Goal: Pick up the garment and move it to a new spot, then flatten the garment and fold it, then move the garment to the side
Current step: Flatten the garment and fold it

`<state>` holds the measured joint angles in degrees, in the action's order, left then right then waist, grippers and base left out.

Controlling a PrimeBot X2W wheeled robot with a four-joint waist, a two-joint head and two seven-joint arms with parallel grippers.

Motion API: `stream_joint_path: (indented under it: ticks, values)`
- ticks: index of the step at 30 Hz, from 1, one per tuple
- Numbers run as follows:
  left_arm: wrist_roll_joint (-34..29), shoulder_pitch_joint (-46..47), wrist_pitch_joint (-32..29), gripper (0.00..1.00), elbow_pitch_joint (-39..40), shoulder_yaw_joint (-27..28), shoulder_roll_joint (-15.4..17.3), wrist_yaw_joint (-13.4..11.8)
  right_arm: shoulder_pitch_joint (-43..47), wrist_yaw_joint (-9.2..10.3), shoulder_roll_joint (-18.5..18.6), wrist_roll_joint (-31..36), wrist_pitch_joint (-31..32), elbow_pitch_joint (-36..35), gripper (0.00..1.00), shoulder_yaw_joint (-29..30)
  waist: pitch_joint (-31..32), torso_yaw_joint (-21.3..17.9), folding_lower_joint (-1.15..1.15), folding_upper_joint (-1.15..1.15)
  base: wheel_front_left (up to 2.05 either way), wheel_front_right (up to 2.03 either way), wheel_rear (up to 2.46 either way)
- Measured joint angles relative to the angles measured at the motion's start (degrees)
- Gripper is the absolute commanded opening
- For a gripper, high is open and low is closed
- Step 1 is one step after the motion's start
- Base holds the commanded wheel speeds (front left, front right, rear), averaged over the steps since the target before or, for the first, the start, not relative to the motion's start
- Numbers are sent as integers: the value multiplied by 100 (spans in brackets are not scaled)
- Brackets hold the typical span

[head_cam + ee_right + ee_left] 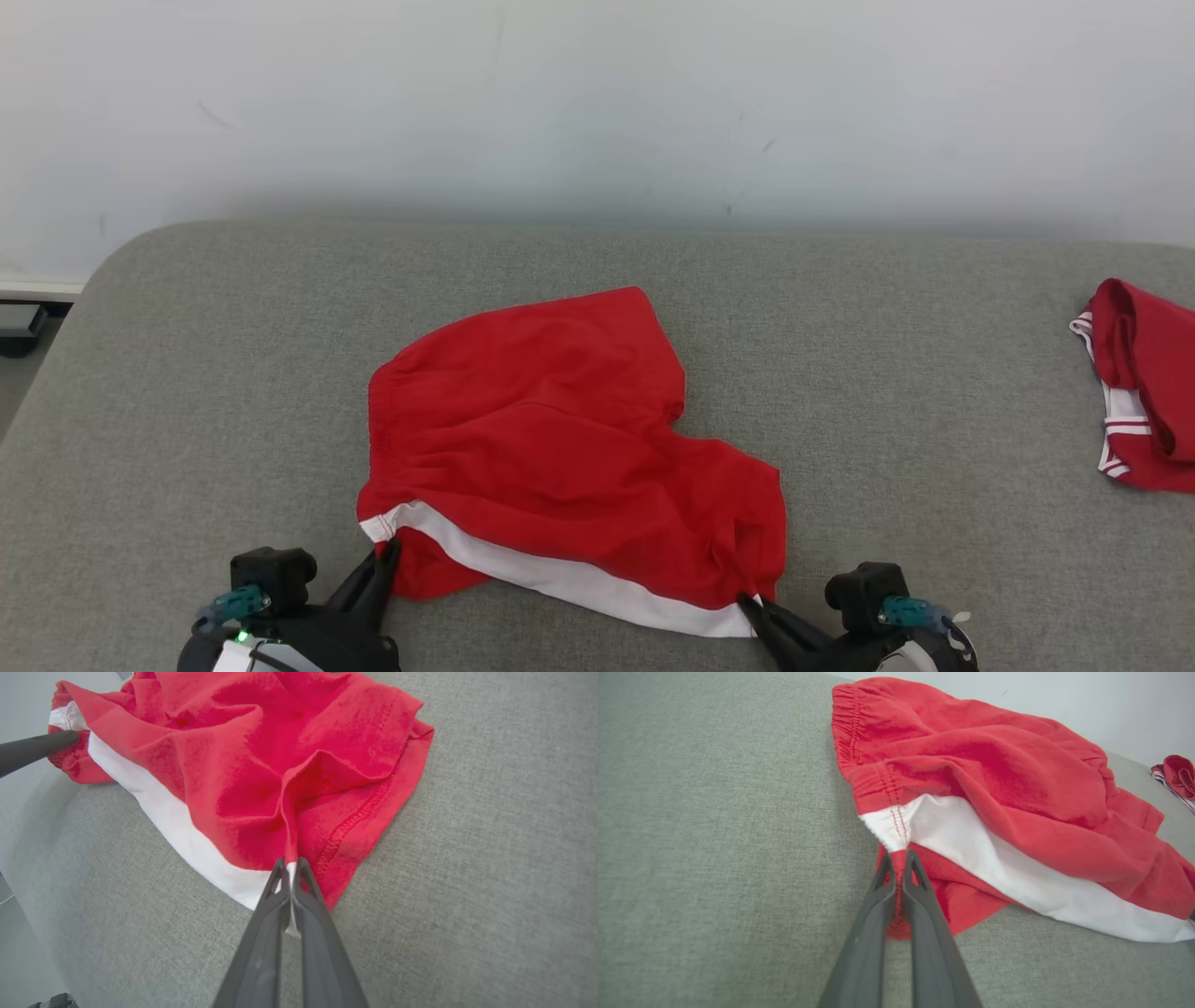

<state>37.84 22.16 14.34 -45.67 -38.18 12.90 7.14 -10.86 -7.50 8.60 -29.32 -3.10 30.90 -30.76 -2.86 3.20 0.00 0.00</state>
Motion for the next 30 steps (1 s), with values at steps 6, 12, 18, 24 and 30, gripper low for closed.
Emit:
stream_joint_path:
  ticks: [6,12,18,24,30]
  values:
    - [63,19,33,0,227,30,78,1,-40,0,59,-382,-155,-154,0,62,34,14,0,0,0,0,0]
    - [110,138,-45,0,661,29,299,2,-246,0,199,-1018,-166,-548,0,107,56,43,0,0,0,0,0]
    - [110,400,-431,0,1212,-15,542,3,-570,0,447,-1397,-96,-805,0,25,69,45,0,0,0,0,0]
    - [211,1213,-1015,0,1834,-210,850,23,-1390,0,666,-1783,-15,-945,0,-62,-112,-1,0,0,0,0,0]
    - [646,2172,-1347,0,2107,-489,1120,21,-2321,0,806,-2203,7,-848,0,-97,-408,-81,0,0,0,0,0]
